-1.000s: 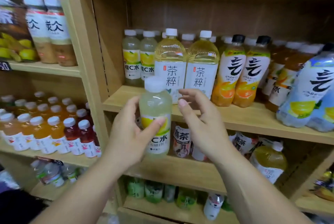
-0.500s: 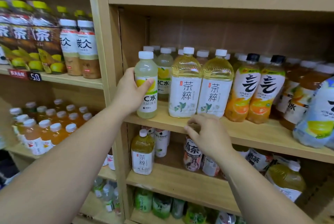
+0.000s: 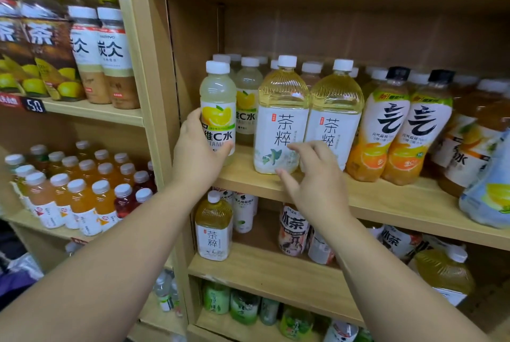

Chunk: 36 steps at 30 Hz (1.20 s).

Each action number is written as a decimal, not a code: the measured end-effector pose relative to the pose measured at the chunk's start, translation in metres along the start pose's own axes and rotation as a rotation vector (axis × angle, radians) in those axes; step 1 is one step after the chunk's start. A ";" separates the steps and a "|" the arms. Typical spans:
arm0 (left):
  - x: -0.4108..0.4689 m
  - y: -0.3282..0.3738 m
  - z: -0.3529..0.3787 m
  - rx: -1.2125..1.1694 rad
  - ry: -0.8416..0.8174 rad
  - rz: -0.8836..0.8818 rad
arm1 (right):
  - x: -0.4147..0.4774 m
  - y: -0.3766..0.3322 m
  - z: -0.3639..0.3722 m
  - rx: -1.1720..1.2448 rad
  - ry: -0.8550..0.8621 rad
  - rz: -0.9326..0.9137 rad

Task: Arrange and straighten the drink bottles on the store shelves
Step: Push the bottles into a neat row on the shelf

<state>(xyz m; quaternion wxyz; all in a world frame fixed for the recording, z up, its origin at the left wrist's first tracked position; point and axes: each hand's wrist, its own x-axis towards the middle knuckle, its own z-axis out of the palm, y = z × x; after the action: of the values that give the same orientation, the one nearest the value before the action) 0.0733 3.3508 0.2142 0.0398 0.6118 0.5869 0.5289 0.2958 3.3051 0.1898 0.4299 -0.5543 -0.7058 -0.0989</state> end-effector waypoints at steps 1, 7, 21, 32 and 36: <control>0.004 0.001 0.003 0.019 -0.003 -0.007 | 0.001 0.001 0.002 -0.018 0.035 0.010; 0.029 0.006 0.020 0.102 -0.023 -0.051 | -0.002 0.008 0.012 -0.133 0.065 0.006; 0.031 -0.003 0.028 0.195 -0.001 -0.072 | -0.002 0.005 0.012 -0.088 0.031 0.026; 0.024 0.071 0.015 -0.216 -0.133 0.170 | 0.042 0.022 -0.070 -0.011 0.226 0.104; 0.029 0.093 0.024 -0.223 -0.258 0.236 | 0.073 0.009 -0.097 -0.267 0.047 -0.037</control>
<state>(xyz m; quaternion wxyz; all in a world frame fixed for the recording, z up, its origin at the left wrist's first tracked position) 0.1452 3.3576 0.2834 0.1197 0.7307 0.4389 0.5090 0.3505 3.2993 0.2986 0.3668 -0.5908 -0.6865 -0.2126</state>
